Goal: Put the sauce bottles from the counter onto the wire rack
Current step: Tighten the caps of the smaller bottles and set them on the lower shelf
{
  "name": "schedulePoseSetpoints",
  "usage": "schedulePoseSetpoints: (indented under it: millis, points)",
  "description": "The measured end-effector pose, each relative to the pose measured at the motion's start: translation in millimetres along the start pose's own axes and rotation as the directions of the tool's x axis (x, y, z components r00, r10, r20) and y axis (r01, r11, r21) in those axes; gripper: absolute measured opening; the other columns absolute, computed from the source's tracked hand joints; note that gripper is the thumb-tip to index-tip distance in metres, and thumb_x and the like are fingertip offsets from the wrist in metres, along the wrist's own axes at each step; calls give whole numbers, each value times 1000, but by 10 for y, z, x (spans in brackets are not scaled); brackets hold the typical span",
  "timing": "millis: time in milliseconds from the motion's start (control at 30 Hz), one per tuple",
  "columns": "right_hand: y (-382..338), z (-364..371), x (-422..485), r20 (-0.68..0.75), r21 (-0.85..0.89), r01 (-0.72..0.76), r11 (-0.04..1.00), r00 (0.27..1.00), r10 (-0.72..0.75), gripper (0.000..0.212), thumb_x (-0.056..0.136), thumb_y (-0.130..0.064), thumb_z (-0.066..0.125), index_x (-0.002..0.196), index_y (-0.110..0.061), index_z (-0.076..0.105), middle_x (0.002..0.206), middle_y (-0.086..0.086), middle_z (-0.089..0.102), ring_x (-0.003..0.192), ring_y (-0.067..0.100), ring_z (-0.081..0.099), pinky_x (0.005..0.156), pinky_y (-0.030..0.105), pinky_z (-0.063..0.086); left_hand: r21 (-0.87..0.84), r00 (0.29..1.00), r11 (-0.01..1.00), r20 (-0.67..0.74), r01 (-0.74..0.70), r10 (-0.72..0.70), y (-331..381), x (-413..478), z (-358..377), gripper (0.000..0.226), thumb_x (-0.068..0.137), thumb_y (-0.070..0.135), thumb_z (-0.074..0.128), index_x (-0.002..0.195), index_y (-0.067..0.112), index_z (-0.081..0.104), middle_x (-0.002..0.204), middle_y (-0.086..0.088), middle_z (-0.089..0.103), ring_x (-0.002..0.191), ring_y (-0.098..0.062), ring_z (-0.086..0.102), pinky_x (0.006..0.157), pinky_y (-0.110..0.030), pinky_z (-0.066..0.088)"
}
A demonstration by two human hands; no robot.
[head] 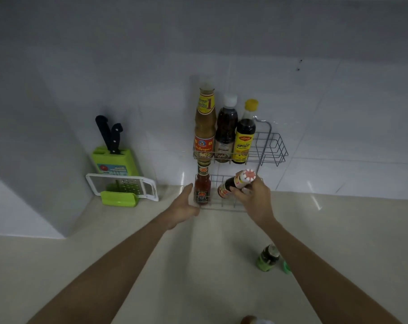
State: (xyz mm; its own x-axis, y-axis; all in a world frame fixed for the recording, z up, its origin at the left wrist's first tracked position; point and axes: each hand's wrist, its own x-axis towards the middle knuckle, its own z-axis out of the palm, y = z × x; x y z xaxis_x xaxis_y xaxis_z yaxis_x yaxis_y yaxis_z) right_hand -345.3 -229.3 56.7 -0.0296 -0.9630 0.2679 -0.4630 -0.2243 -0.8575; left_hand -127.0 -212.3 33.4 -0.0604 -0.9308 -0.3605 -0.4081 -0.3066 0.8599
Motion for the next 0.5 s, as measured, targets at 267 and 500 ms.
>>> schedulePoseSetpoints:
  millis: [267,500]
  points:
    - [356,377,328,93,-127,54,990,995,-42,32,76,-26,75,103,-19,59,97,-1,64,85,12,59,70,20,48,-8,996,997,57,71,-70,159,534,-51,104,76,-5,64,153,25,0,160,-2,18,140,-21,27,91,-23,32]
    - [446,609,548,166,-237,3,971,985,38,33,80,-21,75,100,-3,57,99,15,66,91,29,66,75,44,56,-53,996,999,84,4,0,102,639,-1,99,69,-14,61,150,20,16,138,-6,45,122,-17,43,90,-29,41]
